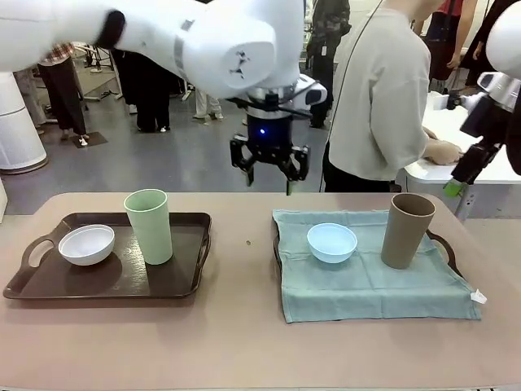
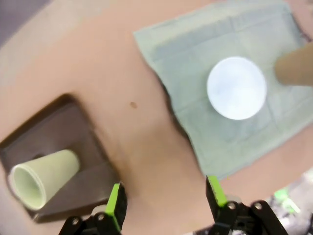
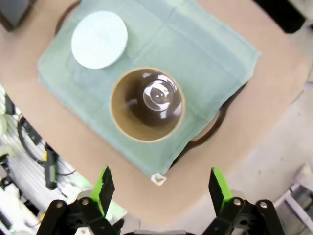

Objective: Set up a tray with a mat and arrange the tableware.
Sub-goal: Place the Picnic Bowl and Reusable plastic cup back onto the Handle tray in front of the human's position.

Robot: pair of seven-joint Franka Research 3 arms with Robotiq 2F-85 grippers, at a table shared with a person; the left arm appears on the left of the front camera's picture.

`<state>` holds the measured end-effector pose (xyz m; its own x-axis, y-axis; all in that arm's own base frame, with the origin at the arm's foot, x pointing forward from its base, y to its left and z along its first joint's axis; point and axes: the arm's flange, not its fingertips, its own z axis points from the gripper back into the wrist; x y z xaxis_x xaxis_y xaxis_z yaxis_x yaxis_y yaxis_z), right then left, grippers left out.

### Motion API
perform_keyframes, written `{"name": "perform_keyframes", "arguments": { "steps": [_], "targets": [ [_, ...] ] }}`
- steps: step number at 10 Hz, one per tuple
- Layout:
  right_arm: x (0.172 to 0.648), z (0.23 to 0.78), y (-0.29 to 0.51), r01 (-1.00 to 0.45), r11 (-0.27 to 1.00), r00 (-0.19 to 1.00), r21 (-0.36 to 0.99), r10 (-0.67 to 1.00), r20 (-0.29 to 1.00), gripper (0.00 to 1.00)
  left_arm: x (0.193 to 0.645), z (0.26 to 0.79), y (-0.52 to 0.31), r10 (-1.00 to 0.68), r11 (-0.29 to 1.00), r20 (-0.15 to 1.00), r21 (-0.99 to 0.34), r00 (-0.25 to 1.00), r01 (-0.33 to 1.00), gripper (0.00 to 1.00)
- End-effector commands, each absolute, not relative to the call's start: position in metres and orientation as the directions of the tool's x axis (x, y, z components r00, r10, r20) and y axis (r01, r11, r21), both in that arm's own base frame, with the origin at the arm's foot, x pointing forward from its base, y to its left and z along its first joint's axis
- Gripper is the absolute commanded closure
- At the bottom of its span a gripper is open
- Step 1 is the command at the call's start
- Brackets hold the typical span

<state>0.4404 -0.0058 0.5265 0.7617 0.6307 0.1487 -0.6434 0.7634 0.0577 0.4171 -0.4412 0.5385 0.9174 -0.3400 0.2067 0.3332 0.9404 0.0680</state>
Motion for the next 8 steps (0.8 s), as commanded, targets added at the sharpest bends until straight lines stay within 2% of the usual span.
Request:
{"name": "perform_keyframes", "arguments": {
  "steps": [1,3,4,5,8],
  "targets": [
    [0.438,0.547,0.029,-0.581,0.814,0.812,-0.001,0.579,0.075,0.00,0.398,0.552,-0.415,-0.270,0.962,0.263,0.122,0.926,0.246,0.14],
    [0.437,0.562,0.060,-0.538,0.842,0.837,-0.046,0.540,0.092,0.00,0.393,0.569,-0.395,-0.206,0.976,0.301,0.132,0.931,0.173,0.14],
    [0.436,0.565,0.066,-0.552,0.833,0.823,-0.017,0.548,0.150,0.00,0.393,0.574,-0.385,-0.168,0.984,0.320,0.113,0.932,0.139,0.14],
    [0.433,0.561,0.054,-0.573,0.819,0.813,-0.021,0.571,0.118,0.00,0.402,0.578,-0.405,-0.247,0.968,0.277,0.110,0.929,0.225,0.14],
    [0.433,0.561,0.054,-0.573,0.819,0.813,-0.021,0.571,0.118,0.00,0.402,0.578,-0.405,-0.247,0.968,0.277,0.110,0.929,0.225,0.14]
  ]
}}
